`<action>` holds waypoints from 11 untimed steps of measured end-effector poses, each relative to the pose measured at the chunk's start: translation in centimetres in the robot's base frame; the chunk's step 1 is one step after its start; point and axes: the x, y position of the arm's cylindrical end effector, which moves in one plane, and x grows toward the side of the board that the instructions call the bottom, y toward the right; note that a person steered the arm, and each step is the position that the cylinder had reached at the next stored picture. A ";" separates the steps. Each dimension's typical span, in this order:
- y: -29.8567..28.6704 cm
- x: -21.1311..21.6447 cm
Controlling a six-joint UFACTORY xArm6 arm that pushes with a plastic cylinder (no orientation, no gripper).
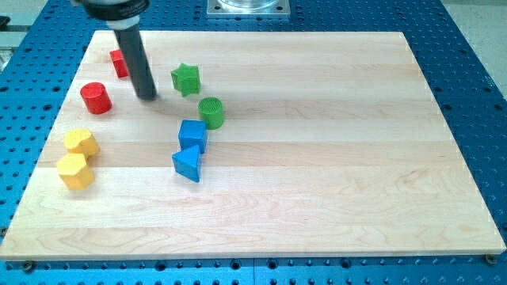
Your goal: Place the green star above the green circle
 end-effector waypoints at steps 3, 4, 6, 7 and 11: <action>3.4 -0.3; 3.5 -0.3; 8.6 -1.4; 9.7 -7.9; 15.5 -1.4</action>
